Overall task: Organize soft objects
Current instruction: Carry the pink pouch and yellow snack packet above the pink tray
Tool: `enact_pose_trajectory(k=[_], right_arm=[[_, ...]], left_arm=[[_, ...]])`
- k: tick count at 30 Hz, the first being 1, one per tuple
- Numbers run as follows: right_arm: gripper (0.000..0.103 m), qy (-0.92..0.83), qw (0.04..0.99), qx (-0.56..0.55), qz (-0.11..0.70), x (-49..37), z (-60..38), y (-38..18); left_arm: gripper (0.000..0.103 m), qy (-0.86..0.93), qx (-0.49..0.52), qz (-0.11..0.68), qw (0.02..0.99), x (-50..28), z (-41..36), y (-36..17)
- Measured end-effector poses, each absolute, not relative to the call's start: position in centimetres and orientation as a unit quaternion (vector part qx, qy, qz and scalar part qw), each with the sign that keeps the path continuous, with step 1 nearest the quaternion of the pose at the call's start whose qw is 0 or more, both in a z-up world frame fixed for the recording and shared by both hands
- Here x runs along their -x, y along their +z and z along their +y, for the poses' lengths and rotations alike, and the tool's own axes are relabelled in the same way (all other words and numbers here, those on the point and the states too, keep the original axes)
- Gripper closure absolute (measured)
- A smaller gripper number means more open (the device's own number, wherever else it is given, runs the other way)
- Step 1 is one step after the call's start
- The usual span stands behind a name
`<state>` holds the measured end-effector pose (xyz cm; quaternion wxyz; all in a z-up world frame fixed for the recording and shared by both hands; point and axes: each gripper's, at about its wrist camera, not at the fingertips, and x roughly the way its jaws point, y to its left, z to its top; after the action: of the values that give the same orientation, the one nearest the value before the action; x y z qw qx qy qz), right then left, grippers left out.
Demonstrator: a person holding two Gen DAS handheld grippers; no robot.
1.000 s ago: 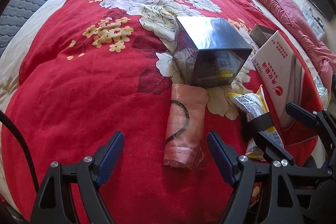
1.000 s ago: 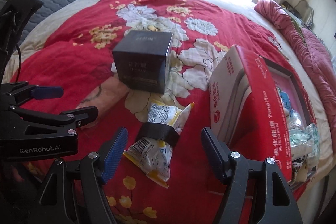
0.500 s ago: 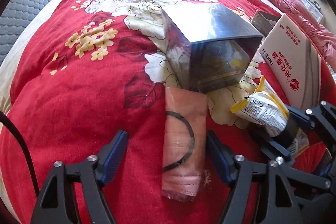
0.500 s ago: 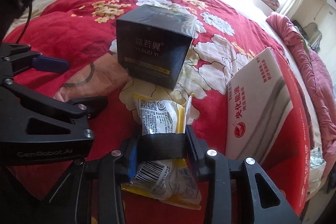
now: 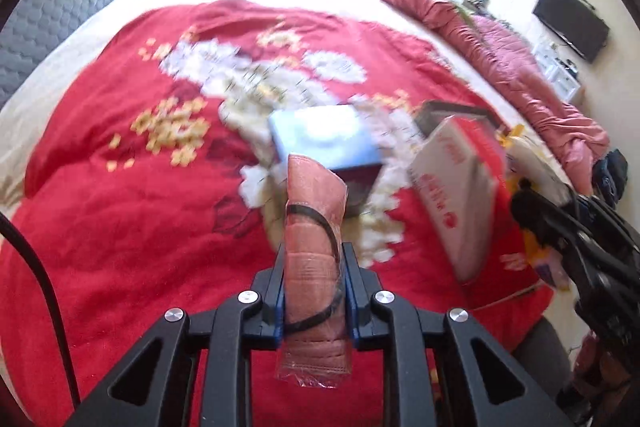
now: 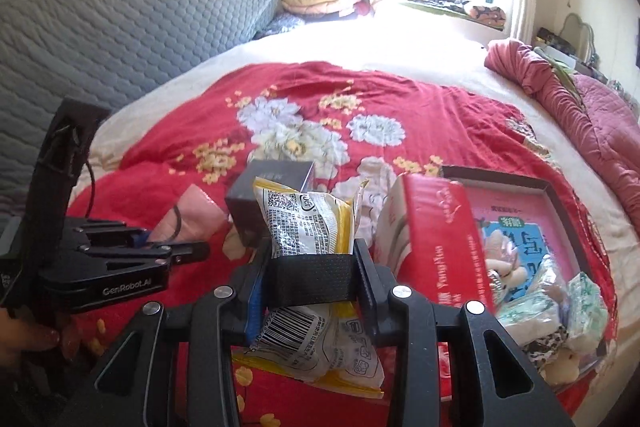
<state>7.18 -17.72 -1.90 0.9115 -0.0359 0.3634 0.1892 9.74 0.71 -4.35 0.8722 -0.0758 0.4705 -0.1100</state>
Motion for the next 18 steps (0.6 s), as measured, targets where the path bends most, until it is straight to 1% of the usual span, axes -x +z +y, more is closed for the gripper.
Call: enact_pose_trajectory(k=[5, 9, 13, 18], right_arm=[[0.064, 0.15, 0.93, 0.007, 0.335, -7.3, -22.5, 1.1], [0.064, 0.108, 0.941, -0.011, 0.32, -7.3, -27.0, 2.4], [0.064, 0.072, 0.947, -0.031, 0.312, -7.2, -31.6, 3.0], [0.064, 0.049, 0.943, -0.059, 0.323, -7.2, -36.1, 2.2]], left_arm=[[0.08, -0.16, 0.056, 0.443, 0.88, -10.0, -4.3, 0.1], [0.08, -0.201, 0.028, 0.429, 0.88, -10.7, -9.9, 2.5], [0.08, -0.24, 0.005, 0.434, 0.868, -12.3, -15.7, 2.7], [0.08, -0.261, -0.028, 0.448, 0.855, -14.2, -21.5, 1.9]])
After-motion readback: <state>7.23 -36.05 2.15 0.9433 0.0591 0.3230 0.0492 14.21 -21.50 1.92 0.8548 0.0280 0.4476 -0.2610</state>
